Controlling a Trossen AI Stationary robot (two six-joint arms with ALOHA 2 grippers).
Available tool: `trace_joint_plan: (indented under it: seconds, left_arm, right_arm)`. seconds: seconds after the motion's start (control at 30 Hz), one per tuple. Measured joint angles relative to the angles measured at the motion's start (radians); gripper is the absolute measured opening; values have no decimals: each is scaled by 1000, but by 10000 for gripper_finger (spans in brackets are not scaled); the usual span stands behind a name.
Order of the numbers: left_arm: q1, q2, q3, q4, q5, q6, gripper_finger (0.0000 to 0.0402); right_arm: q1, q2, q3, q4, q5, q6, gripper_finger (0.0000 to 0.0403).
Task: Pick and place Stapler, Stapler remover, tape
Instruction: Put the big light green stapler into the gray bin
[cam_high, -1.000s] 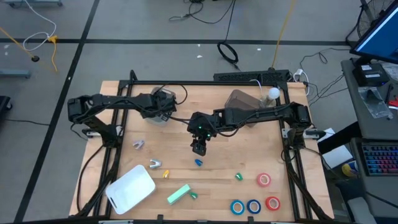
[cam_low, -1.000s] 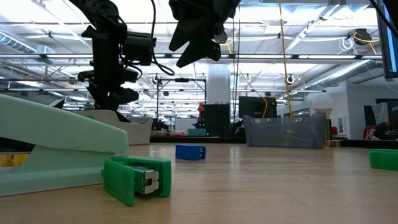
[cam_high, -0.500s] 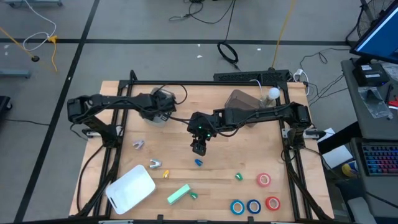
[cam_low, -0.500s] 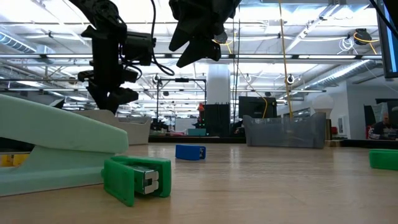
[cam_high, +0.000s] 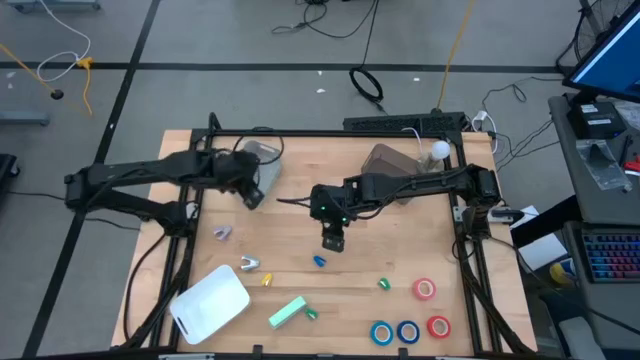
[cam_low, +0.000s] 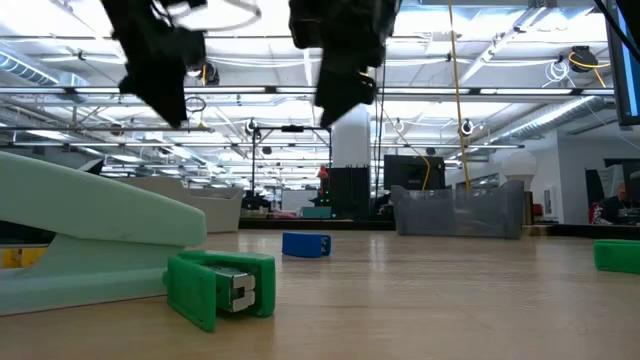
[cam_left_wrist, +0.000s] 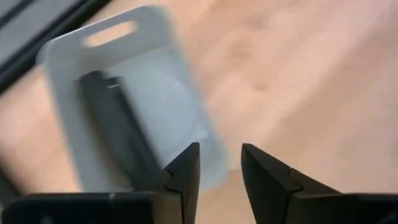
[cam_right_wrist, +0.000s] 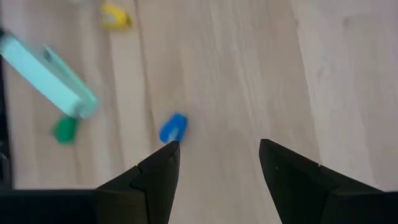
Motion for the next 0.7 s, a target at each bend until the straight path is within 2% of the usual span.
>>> trace_joint_plan:
  seconds: [0.17, 0.37, 0.5, 0.7]
  left_arm:
    - [-150, -95, 0, 11, 14, -44, 107]
    - [-362, -112, -1, 27, 1, -114, 106]
    - [-501, -79, -1, 83, -7, -154, 106]
    - [-646, 0, -1, 197, -24, -151, 106]
  right_arm:
    - [2, -22, -2, -75, 52, -129, 212]
    - [-6, -115, -59, -23, 51, -173, 212]
    - [-13, -250, -219, 93, 50, -140, 212]
    - [-12, -537, -553, 408, 48, -40, 212]
